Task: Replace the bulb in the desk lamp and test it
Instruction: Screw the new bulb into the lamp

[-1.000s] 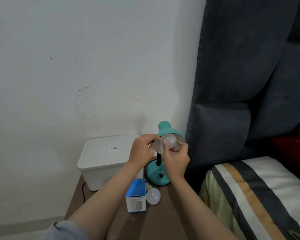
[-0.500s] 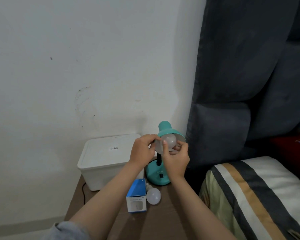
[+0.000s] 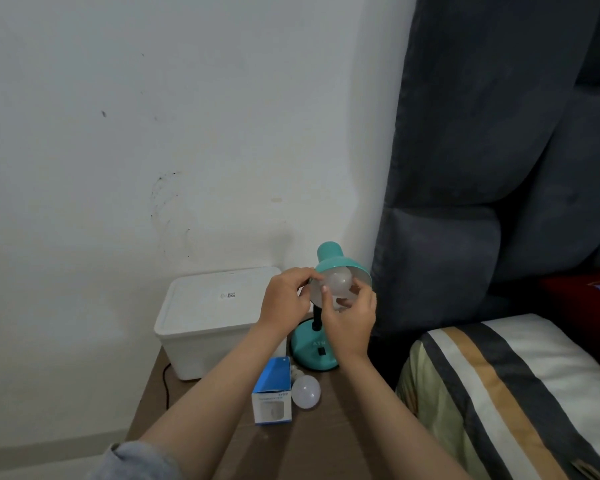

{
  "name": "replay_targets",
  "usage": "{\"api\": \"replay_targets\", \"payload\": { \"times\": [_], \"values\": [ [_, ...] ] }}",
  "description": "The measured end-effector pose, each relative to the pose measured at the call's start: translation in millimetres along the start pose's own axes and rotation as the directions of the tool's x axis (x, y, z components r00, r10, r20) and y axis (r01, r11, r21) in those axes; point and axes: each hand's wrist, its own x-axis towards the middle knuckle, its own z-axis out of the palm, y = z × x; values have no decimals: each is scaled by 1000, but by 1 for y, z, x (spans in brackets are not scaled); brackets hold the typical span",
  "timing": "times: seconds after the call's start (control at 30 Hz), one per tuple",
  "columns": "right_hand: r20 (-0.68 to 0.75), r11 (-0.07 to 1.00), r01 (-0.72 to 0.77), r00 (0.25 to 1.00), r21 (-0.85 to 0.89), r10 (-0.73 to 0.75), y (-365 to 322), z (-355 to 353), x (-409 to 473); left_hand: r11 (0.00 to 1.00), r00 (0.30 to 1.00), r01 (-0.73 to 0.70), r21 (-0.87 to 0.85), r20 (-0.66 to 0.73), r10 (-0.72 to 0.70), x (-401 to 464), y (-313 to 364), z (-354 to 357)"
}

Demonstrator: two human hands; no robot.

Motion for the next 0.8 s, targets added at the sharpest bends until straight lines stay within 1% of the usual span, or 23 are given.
{"api": "replay_targets", "payload": {
  "times": [0.1,0.17,0.23,0.33,0.4,0.53,0.6,0.67,0.8],
  "values": [
    [6,988,143,990,-59,-143,6,2,0,1000,1000,9,-3,4,-9,0,-1,0],
    [23,974,191,982,-123,-190,8,2,-1,1000,1000,18,-2,10,-18,0,-1,0],
    [14,977,171,985,-127,-171,5,1,-2,1000,1000,21,-1,11,-21,1,-1,0],
    [-12,992,90,996,-88,-91,0,-2,-1,1000,1000,14,5,10,-14,0,0,0],
    [-7,995,68,998,-76,-69,-1,-2,1,1000,1000,12,2,9,-12,0,0,0],
    [33,985,138,990,-107,-135,6,-1,1,1000,1000,13,-7,9,-13,0,0,1],
    [51,981,149,988,-123,-143,6,0,1,1000,1000,21,-16,9,-21,0,0,0],
    [47,989,104,994,-109,-100,2,0,2,999,1000,26,-22,5,-26,1,0,0],
    [0,997,-83,997,-2,83,-5,-1,5,1000,1000,19,-13,6,-19,1,1,0]
  ]
}}
